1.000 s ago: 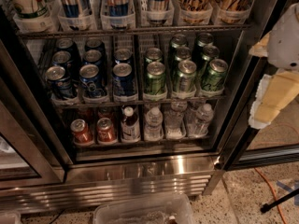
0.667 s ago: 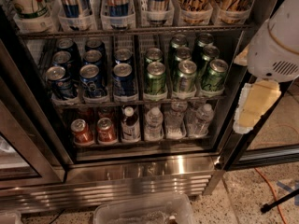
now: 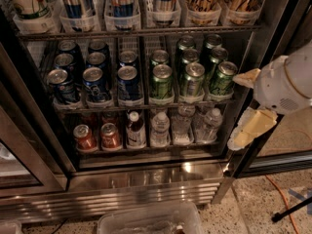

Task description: Pick redbull can from top shelf of fridge

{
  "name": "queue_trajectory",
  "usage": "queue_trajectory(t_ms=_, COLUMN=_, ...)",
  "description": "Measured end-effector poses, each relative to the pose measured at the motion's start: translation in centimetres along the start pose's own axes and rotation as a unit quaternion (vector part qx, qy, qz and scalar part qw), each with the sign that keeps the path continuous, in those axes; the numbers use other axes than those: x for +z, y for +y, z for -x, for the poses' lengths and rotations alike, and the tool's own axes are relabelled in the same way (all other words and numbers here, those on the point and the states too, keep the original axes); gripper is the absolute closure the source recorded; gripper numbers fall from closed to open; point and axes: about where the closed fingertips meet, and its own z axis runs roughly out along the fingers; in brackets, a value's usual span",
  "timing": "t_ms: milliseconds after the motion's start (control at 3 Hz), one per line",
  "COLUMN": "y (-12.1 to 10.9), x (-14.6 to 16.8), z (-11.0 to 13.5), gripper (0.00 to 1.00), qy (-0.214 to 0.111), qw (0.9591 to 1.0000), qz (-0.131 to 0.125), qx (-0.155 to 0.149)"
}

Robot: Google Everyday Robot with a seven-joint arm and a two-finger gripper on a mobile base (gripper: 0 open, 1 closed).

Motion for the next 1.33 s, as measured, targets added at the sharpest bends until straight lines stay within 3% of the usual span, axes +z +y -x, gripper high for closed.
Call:
queue_trajectory(t_ms=333, y=-0.9, x=-1.7, z=-0.7, gripper=0.0, qy=-0.042, qw=0.9982, qz=-0.043, qx=0.005)
queue_trajectory(t_ms=667, y=-0.9, x=-1.7, z=-0.7, gripper=0.0, qy=-0.042, qw=0.9982, qz=-0.043, qx=0.005)
queue_trajectory(t_ms=1000, y=-1.4, x=-1.4, z=0.2, gripper=0.0, qy=-0.093, qw=0.9949, qz=-0.031, qx=0.02)
queue_trajectory(t_ms=1333, y=-2.7, x=-1.1, z=2.7, gripper=0.0, qy=-0.198, qw=0.9784, qz=-0.02, qx=0.057)
